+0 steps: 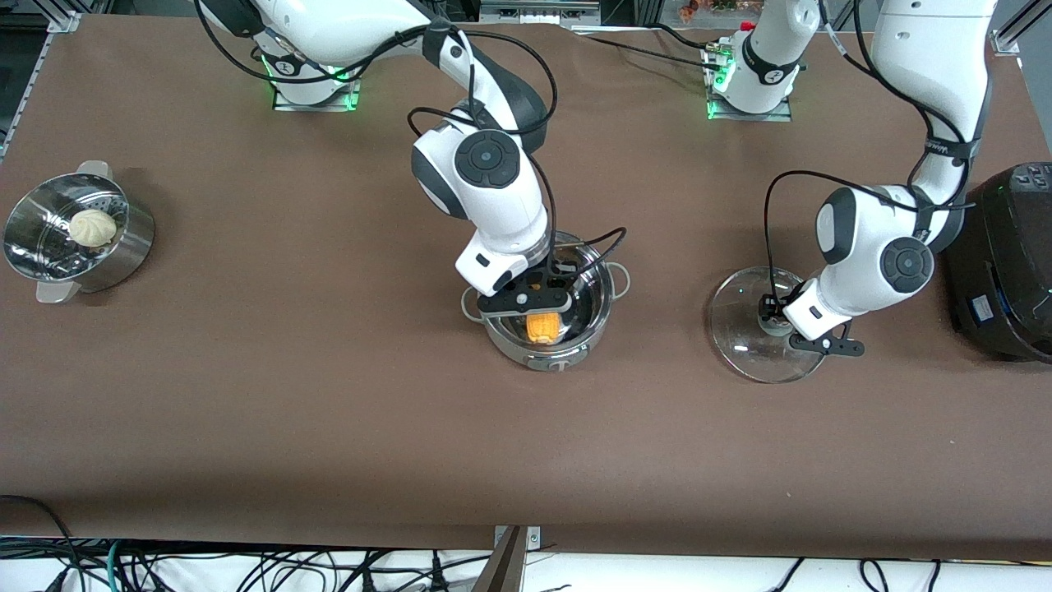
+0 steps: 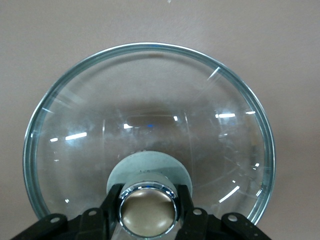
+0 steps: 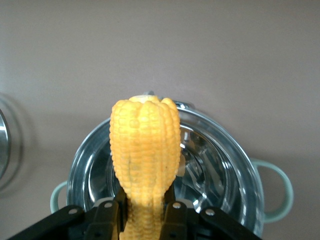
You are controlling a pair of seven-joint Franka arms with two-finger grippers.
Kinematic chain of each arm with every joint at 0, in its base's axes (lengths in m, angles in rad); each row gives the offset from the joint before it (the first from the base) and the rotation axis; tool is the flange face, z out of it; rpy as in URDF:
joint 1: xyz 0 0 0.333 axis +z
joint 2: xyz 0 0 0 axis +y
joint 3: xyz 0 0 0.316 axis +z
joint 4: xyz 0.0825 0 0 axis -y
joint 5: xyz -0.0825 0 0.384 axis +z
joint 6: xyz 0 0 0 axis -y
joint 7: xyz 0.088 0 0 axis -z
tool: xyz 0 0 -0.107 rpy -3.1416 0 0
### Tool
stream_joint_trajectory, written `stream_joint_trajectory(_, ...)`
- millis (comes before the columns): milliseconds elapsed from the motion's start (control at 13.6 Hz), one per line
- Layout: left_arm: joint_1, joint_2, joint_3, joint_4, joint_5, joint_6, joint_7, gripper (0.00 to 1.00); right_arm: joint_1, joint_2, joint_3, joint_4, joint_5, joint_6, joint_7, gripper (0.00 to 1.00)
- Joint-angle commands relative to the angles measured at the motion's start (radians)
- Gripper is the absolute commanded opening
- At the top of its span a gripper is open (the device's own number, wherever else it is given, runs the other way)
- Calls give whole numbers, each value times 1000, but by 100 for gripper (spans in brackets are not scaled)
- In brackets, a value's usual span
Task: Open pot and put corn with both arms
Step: 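Lower the corn into the open steel pot with the right gripper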
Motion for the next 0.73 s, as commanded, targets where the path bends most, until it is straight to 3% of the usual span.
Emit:
stream_joint_trajectory(0, 2, -4, 14, -6, 12, 6, 43, 0, 8, 53, -8, 55, -16, 38, 16, 0)
stream_joint_trajectory(73, 2, 5, 19, -8, 12, 6, 43, 9, 8, 63, -8, 55, -16, 51, 14, 0)
stream_joint_trajectory(294, 2, 10, 23, -12, 12, 6, 43, 19, 8, 87, -8, 55, -16, 69, 16, 0)
stream_joint_trajectory(587, 2, 8, 31, -21, 12, 0, 43, 47, 6, 104, -7, 53, -14, 83, 14, 0)
stream_joint_trajectory(661, 2, 5, 32, -22, 12, -2, 45, 52, 6, 110, -7, 50, -14, 90, 14, 30)
